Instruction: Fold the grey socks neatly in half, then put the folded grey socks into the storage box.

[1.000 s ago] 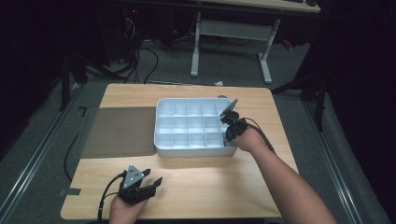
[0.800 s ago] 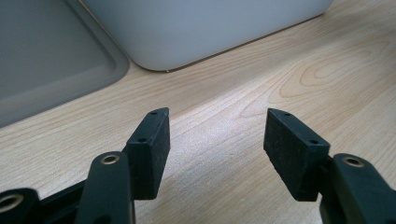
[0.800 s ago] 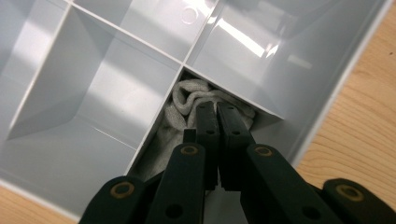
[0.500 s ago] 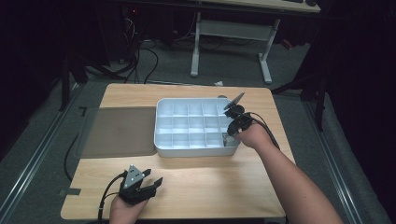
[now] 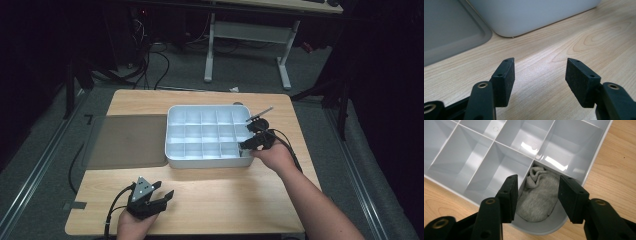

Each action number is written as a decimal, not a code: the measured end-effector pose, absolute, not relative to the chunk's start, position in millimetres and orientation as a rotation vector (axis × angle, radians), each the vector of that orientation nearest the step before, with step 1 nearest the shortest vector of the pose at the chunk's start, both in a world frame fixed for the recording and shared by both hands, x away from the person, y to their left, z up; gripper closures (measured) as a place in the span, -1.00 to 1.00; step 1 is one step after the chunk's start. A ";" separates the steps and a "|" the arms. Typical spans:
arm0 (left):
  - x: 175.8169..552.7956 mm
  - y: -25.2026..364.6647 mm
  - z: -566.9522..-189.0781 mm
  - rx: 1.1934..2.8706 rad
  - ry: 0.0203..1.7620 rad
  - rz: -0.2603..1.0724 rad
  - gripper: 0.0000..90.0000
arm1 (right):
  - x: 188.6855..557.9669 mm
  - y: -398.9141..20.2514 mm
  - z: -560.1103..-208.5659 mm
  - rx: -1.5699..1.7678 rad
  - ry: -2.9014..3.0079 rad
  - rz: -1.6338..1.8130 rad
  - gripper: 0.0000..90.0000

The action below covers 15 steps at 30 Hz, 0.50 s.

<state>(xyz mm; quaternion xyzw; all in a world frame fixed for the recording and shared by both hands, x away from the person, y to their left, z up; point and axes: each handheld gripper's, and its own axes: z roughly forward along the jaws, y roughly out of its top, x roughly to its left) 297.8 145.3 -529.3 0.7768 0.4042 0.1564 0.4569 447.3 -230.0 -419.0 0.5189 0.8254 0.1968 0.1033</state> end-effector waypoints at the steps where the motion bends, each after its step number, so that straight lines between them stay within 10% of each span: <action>1: 297.8 146.5 -529.4 1.908 1.004 0.388 -0.09 | 445.6 -230.1 -419.9 1.523 2.432 0.593 0.09; 15: 296.4 144.9 -525.2 1.901 0.995 0.397 -0.11 | 414.4 -241.1 -419.6 1.447 2.270 0.792 -0.06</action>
